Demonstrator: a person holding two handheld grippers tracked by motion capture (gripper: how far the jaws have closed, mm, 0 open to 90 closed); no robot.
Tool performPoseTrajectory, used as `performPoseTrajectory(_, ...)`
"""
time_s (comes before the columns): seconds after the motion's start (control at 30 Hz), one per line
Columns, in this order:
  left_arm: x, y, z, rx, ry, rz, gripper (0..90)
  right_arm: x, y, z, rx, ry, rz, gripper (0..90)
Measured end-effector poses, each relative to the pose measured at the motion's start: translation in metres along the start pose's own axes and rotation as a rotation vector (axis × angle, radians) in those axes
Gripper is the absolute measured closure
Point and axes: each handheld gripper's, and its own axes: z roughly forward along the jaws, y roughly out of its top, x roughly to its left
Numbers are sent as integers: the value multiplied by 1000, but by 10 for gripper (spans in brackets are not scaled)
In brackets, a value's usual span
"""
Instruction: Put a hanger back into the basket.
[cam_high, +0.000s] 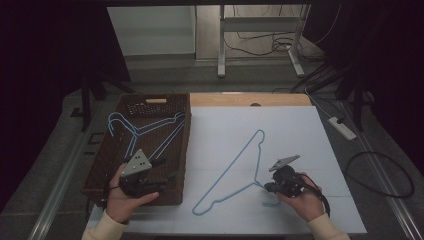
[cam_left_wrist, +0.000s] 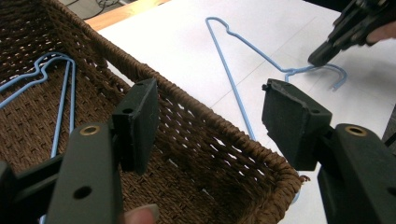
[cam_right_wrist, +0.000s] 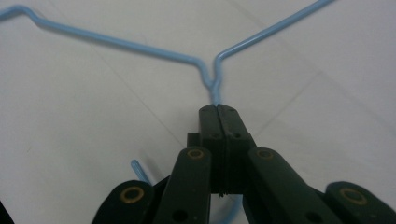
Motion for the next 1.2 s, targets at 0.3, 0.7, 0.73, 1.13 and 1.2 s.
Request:
performPoseTrajectory(0.3,-1,0,2,4,-3,1,372,-13,-9,-14,46,-7,-6,534)
performPoseTrajectory(0.7,-2,0,3,7,-8,5,372,-12,5,6,196,17,-104,631)
performPoseTrajectory(0.73,-2,0,3,7,-8,5,372,-11,6,7,203,5,-113,652)
performPoseTrajectory(1.13,-10,2,7,13,-22,22,372,-4,16,10,283,12,-249,865)
performPoseTrajectory(1.2,-12,2,8,15,-28,28,372,-4,15,9,269,16,-275,878)
